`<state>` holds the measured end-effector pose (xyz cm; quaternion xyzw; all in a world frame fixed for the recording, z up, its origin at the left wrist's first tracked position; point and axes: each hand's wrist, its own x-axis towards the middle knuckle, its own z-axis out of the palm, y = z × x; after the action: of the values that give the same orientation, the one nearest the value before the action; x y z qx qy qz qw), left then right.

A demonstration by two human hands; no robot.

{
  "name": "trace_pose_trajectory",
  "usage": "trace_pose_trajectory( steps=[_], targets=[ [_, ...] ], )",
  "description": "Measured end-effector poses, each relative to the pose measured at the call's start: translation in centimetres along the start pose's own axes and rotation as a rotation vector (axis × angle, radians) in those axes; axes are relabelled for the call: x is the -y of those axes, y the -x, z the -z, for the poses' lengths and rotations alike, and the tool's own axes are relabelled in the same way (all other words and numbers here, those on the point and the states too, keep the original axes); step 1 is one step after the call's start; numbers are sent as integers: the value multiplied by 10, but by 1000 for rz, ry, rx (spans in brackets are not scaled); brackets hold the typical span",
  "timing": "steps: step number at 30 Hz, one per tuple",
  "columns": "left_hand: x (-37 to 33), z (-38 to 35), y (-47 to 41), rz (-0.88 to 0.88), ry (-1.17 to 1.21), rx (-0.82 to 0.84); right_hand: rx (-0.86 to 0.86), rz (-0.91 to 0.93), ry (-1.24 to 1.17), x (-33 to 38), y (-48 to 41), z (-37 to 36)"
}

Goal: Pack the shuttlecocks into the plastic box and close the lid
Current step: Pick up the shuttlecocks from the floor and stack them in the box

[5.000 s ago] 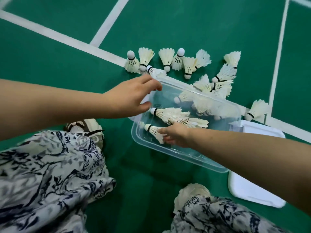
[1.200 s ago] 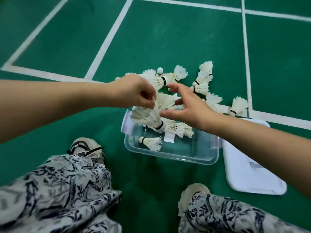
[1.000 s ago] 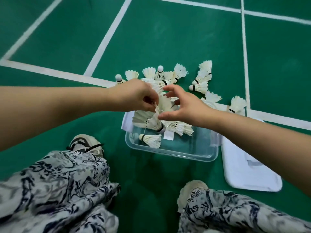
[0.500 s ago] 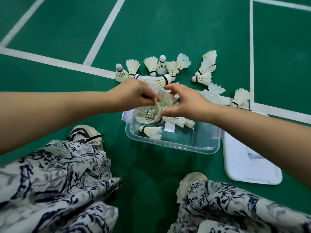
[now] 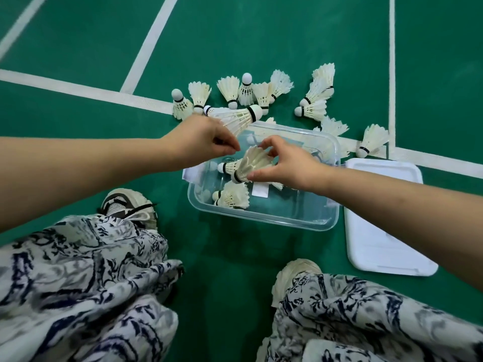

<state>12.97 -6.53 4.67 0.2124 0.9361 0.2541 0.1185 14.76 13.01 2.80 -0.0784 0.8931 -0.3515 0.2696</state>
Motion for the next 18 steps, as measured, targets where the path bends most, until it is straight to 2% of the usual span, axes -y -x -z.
trace_pose_trajectory(
  steps=[5,10,18],
  targets=[
    [3,-2,0,6,-20,8,-56,-72,31,-19,-3,7],
    [2,-2,-1,7,-28,16,-2,-121,167,-36,-2,4],
    [6,1,-1,-3,-50,1,68,-85,373,-44,-6,-25]
  ],
)
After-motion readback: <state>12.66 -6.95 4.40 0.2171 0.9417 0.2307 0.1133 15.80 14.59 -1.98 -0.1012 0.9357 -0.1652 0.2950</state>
